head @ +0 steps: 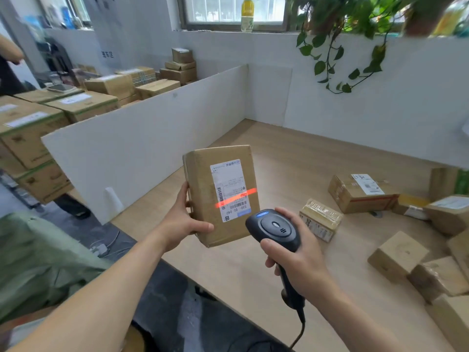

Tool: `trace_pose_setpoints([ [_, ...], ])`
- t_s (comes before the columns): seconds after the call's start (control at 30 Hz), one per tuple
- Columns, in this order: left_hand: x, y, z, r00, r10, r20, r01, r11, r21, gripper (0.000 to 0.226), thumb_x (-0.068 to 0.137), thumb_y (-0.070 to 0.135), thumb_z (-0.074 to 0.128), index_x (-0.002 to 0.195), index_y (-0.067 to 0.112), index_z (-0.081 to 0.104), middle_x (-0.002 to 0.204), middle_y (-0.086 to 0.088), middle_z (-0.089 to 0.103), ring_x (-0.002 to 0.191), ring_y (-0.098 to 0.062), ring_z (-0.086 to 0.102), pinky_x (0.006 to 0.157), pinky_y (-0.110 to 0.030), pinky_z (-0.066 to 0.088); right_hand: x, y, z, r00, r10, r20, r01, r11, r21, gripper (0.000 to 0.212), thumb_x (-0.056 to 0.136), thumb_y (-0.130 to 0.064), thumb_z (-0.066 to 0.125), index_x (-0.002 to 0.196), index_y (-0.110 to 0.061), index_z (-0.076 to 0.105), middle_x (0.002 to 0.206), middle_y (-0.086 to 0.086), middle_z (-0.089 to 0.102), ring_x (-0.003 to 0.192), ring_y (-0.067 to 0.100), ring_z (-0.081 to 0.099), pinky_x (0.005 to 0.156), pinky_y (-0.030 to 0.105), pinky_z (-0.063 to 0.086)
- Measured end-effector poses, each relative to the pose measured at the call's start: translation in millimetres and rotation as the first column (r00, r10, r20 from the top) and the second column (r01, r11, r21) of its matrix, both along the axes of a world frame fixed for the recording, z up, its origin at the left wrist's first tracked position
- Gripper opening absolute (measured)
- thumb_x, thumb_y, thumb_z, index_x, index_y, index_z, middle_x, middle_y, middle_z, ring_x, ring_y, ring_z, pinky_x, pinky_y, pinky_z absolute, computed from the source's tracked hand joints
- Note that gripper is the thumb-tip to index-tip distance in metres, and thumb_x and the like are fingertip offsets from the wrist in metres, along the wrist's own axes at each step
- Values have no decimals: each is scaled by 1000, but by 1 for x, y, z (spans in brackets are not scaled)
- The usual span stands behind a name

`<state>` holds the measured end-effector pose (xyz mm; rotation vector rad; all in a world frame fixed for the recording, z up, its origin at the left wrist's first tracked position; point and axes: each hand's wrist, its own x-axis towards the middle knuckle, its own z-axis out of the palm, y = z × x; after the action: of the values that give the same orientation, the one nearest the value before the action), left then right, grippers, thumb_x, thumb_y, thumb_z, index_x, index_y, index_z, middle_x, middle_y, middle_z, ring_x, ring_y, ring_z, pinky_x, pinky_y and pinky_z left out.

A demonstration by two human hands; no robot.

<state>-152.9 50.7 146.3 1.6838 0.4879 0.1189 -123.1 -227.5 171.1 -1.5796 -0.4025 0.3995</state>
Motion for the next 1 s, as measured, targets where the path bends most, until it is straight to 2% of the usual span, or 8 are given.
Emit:
trace_pose_setpoints([
  [0.2, -16, 19, 19, 998, 32, 51, -35, 998, 49, 124, 58, 3, 93, 136, 62, 18, 132, -3, 50, 113, -29, 64, 84, -47, 62, -8, 25, 11, 999, 12, 32, -12, 1000, 14, 62, 66, -29, 79, 122, -43, 56, 98, -7, 75, 57, 21, 66, 50, 33, 51],
  [0.27, -20, 24, 25, 997, 45, 57, -48, 997, 59, 125, 55, 7, 94, 137, 62, 18, 133, -3, 50, 115, -30, 63, 85, -48, 61, -10, 30, 12, 999, 15, 37, -15, 1000, 11, 62, 65, -30, 79, 121, -44, 57, 99, -4, 75, 57, 21, 66, 49, 32, 51],
  [0.5, -35, 28, 41, 995, 65, 69, -70, 996, 64, 127, 61, 3, 93, 148, 53, 16, 134, -3, 49, 116, -29, 62, 86, -48, 61, -13, 38, 20, 997, 49, 65, -49, 999, 6, 62, 65, -31, 80, 121, -44, 57, 98, -8, 74, 57, 20, 66, 50, 31, 53],
  [0.63, -41, 28, 47, 993, 113, 37, -114, 992, 51, 127, 69, -8, 86, 154, 48, 10, 132, -5, 50, 109, -26, 65, 78, -41, 62, -12, 37, 28, 987, 118, 112, -120, 993, 13, 64, 65, -28, 80, 122, -43, 56, 98, -14, 74, 61, 13, 68, 51, 24, 52],
  [0.7, -45, 33, 54, 994, 103, -33, -102, 994, 41, 129, 68, -9, 86, 156, 47, 10, 127, -4, 55, 106, -25, 67, 74, -40, 62, -10, 36, 32, 968, 181, 173, -182, 983, -9, 67, 61, -31, 84, 120, -46, 56, 104, -18, 73, 74, 8, 72, 59, 18, 52],
  [0.8, -51, 40, 71, 980, 20, -199, 1, 994, 106, 131, 56, 3, 88, 155, 50, 15, 129, -5, 60, 112, -29, 66, 82, -53, 61, -5, 34, 36, 921, 294, 256, -279, 956, -94, 76, 58, -43, 84, 128, -42, 55, 117, -20, 70, 103, 8, 72, 81, 20, 57],
  [0.93, -55, 43, 102, 918, -30, -395, 113, 975, 189, 129, 63, 1, 87, 158, 47, 12, 147, -3, 45, 125, -31, 54, 87, -51, 59, 2, 31, 39, 861, 413, 296, -377, 910, -173, 79, 57, -44, 85, 129, -43, 53, 118, -29, 67, 109, 1, 68, 85, 12, 51],
  [1.0, -56, 43, 116, 890, -29, -455, 129, 973, 191, 127, 66, -2, 86, 157, 49, 14, 151, -1, 39, 127, -33, 52, 90, -56, 57, 4, 29, 39, 836, 460, 298, -416, 887, -201, 82, 57, -46, 85, 132, -42, 52, 119, -30, 66, 111, 0, 67, 87, 13, 51],
])
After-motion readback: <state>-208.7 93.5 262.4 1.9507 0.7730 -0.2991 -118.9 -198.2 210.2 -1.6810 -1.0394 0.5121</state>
